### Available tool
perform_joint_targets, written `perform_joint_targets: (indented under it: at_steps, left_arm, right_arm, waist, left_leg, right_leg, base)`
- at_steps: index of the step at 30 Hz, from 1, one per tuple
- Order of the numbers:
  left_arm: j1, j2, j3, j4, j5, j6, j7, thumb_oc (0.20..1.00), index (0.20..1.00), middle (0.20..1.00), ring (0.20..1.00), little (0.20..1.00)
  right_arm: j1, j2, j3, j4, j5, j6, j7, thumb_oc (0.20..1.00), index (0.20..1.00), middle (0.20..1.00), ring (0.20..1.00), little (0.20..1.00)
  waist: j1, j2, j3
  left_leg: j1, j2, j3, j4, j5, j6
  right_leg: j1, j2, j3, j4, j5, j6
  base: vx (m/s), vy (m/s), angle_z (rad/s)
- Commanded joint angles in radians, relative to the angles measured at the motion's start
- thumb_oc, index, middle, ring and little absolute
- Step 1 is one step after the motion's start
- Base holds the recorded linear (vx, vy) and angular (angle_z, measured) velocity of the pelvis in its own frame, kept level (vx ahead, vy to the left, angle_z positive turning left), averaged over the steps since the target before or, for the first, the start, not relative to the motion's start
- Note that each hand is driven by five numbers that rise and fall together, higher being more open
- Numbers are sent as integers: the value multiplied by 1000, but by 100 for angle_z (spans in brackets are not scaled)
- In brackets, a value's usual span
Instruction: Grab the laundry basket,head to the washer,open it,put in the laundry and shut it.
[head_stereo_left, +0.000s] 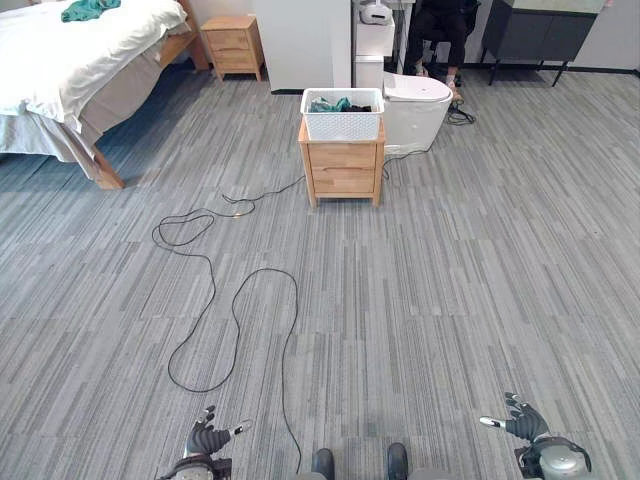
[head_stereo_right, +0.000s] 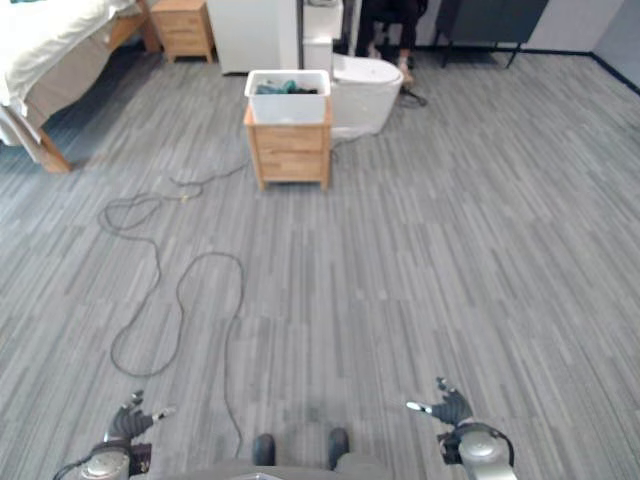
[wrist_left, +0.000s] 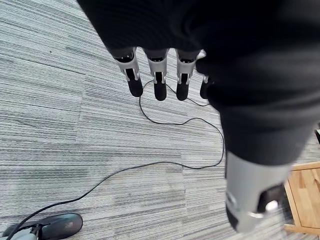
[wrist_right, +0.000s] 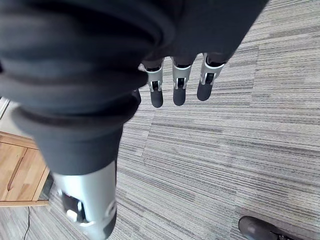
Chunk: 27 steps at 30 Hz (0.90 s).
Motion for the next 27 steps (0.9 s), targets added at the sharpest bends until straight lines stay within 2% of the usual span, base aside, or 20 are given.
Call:
perform_joint_targets:
  at_steps: [1,15,21,23,27]
  left_arm:
    - [-53,30,14,-4,-46,-28,25,1000,1000,1000,1000,1000]
    - [-60,37,18,-43,-79,-27,29,1000,1000,1000,1000,1000]
    - [-74,57,32,-62,-88,-29,44,1000,1000,1000,1000,1000]
    - [-88,65,33,-58,-81,-29,50,1000,1000,1000,1000,1000]
    - [-92,60,31,-53,-81,-29,53,1000,1000,1000,1000,1000]
  right_arm:
    - [-42,13,-51,9,75,-28,-30,1000,1000,1000,1000,1000]
    - [-60,26,-76,25,92,-15,-52,1000,1000,1000,1000,1000]
    - [-106,37,-43,22,76,-9,-61,1000,1000,1000,1000,1000]
    - [-126,46,-22,19,70,-10,-57,1000,1000,1000,1000,1000]
    - [-135,49,-6,-1,68,-8,-54,1000,1000,1000,1000,1000]
  waist:
    - [10,-34,4]
    - [32,-46,32]
    - [38,-60,55]
    - [34,-57,72]
    - [33,-55,87]
  left_leg:
    - [19,-45,22,9,-42,5]
    - [-48,-67,19,88,-81,31]
    - [-79,-76,30,124,-106,59]
    - [-75,-77,31,133,-118,70]
    - [-43,-84,31,124,-137,75]
  right_leg:
    - [10,-20,-19,25,-57,48]
    - [-31,-56,-30,79,-65,66]
    - [-118,-67,6,208,-61,95]
    - [-172,-63,12,317,-55,105]
    - [-224,-62,-14,332,-39,93]
  base:
    - [3,43,2]
    - [20,74,5]
    - [25,121,-19]
    - [68,130,-25]
    - [101,63,-12]
